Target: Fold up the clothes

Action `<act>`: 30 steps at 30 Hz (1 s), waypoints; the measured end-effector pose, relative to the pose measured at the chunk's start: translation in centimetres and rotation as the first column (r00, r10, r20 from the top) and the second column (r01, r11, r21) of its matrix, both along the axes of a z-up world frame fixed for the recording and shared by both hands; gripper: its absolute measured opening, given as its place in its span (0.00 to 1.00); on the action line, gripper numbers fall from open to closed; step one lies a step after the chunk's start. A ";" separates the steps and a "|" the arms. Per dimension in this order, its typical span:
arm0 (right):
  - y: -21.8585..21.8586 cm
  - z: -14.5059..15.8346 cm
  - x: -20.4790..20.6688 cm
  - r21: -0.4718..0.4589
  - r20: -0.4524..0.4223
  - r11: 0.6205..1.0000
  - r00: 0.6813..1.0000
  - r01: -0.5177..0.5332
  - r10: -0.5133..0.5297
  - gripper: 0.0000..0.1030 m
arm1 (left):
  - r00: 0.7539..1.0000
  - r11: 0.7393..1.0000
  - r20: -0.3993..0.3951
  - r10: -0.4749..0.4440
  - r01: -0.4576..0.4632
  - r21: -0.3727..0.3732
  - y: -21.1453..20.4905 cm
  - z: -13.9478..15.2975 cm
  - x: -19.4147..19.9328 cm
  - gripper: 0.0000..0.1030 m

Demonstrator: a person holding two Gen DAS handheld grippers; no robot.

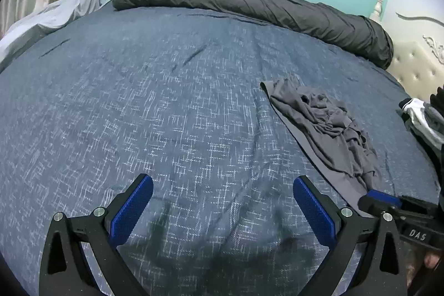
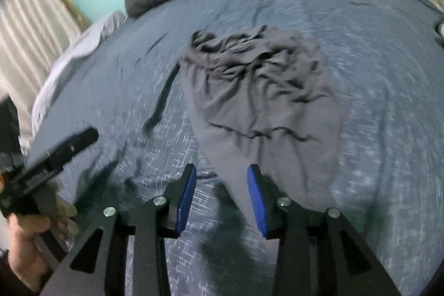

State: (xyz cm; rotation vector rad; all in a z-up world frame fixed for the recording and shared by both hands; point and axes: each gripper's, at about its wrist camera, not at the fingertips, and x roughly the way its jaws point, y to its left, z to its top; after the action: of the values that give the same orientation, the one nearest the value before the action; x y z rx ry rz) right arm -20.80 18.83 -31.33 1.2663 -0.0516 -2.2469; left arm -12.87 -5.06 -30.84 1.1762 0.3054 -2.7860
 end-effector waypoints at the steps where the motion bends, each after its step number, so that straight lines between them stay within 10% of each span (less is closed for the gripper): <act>1: -0.6 -0.2 -0.1 0.024 -0.010 1.000 1.000 -0.012 0.012 0.38 | 1.000 1.000 0.004 -0.001 0.001 -0.002 0.0 -0.1 -0.1 1.00; 11: -3.0 -2.4 -0.8 0.147 -0.005 0.988 0.998 -0.056 0.057 0.35 | 1.000 1.000 0.023 -0.002 0.001 0.009 -0.2 -0.7 -0.7 1.00; 16: -1.3 -1.9 -1.5 0.102 -0.004 0.994 1.000 -0.027 0.028 0.06 | 1.000 1.000 0.026 -0.001 0.000 0.019 -0.1 -0.8 -1.1 1.00; 30: 4.6 2.6 -3.8 -0.075 -0.083 0.992 0.990 0.106 -0.112 0.04 | 0.999 0.999 0.038 -0.037 0.036 0.024 1.9 -1.3 -2.3 1.00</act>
State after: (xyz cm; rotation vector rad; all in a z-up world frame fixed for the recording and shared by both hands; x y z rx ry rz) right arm -24.59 23.47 -28.72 1.1533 -0.1697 -2.3691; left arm -15.20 -3.12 -32.15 1.2518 0.3164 -2.7941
